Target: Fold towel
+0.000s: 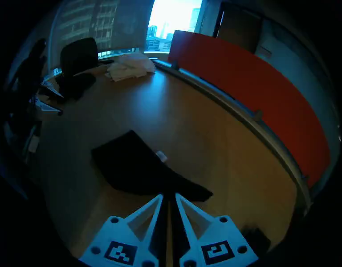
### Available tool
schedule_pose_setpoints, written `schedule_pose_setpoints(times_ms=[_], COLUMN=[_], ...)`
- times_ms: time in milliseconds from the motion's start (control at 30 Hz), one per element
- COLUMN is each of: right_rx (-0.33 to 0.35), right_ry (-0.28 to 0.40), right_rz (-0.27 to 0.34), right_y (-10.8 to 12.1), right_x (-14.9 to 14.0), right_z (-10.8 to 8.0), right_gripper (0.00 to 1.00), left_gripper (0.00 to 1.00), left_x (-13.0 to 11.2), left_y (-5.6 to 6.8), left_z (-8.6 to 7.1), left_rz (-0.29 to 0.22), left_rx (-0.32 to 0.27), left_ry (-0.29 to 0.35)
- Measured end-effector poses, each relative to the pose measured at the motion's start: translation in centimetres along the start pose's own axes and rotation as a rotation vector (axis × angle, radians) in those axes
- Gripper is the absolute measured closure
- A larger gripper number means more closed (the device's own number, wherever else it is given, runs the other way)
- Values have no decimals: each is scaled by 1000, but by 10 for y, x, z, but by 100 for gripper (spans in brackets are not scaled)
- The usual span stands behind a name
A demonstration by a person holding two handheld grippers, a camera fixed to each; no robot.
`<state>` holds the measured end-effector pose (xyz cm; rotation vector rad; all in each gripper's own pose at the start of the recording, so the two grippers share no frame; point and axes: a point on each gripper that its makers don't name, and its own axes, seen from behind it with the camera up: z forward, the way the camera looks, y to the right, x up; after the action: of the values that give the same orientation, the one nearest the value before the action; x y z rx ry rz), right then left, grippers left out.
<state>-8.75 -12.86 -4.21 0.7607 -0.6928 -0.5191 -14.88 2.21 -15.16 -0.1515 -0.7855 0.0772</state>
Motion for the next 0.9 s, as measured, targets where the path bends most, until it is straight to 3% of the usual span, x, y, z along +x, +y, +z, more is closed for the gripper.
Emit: schedule_pose_setpoints(times_ms=[433, 767, 900], right_rx=[125, 229, 271], right_ry=[21, 18, 14], right_rz=[-76, -146, -148], right_y=[-53, -97, -116], right_x=[36, 57, 63], right_z=[26, 56, 72], right_gripper=[97, 97, 97], left_gripper=[10, 10, 10], left_x=[4, 6, 6], left_y=[1, -10, -15], left_z=[-13, -26, -31], left_rz=[-28, -55, -64], left_rx=[5, 26, 39], left_ry=[13, 22, 28])
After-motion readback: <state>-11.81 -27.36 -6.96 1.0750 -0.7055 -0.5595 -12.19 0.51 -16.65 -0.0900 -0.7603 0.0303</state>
